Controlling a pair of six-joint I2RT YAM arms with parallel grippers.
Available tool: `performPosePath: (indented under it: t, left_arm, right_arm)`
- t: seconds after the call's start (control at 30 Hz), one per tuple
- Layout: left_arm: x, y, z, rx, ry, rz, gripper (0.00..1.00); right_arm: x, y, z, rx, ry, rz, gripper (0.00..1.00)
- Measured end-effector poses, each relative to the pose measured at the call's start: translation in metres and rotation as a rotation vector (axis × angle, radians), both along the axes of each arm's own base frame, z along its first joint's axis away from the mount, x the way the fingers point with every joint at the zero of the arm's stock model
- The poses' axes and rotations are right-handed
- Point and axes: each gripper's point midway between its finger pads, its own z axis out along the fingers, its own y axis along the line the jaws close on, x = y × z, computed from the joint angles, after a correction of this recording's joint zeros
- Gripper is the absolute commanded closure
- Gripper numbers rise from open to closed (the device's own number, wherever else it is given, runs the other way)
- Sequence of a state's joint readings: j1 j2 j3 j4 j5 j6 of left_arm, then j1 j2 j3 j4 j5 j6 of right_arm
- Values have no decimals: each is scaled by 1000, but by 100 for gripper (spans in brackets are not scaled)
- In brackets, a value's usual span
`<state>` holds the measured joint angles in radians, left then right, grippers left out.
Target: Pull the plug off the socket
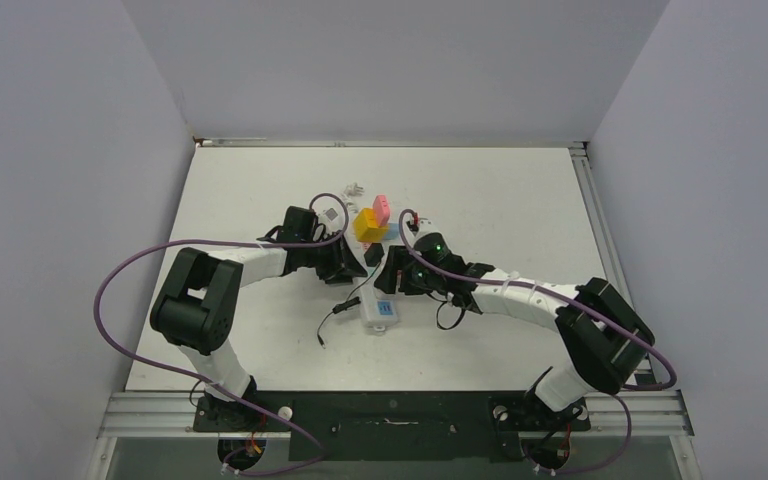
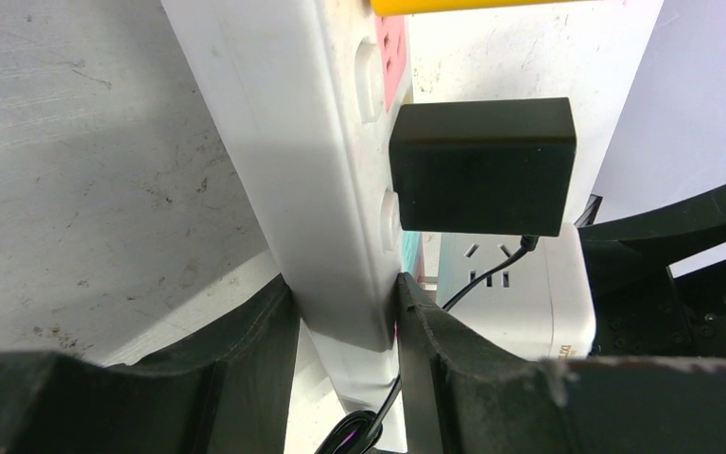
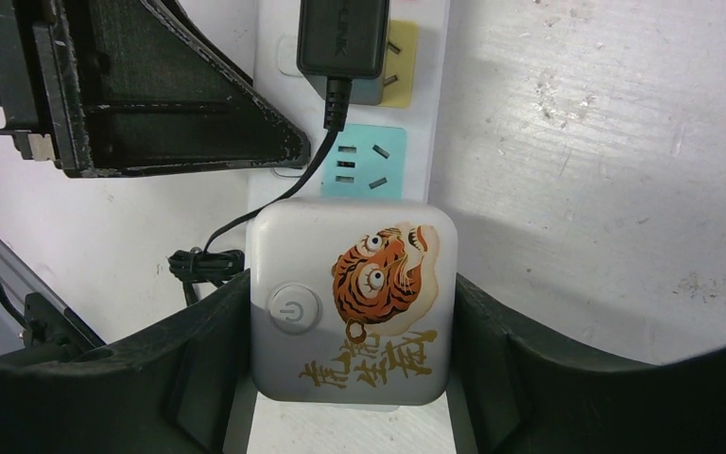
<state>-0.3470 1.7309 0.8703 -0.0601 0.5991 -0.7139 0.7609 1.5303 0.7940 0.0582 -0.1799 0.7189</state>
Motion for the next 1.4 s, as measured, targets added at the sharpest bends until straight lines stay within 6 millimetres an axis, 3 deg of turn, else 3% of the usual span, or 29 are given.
performPosePath:
  t: [0.67,0.9,1.0,1.13,1.3,1.4]
  left_arm:
    - [3,1,2,12,-28,-13,100]
    - [3,1,2,15,-31,-15,100]
    - [2,-1,3,19,-35,-17,100]
    - [2,-2,4,25,-43,-20,100]
    - [-3,-8,4,28,-50,-42,100]
    - [-5,-11,4,28,-52,-54,100]
  right_arm:
    - [-2,-2,12,-126,-109,-25,95]
    - [7,-15,40,-95,-156,-75,95]
    - [20,-37,47,-109,-166,-139,95]
    - [36,-82,45,-155,-149,-252,94]
    - [47,-166,25,-186,-74,-447,90]
    - [50,-206,10,-178,-10,-541,88]
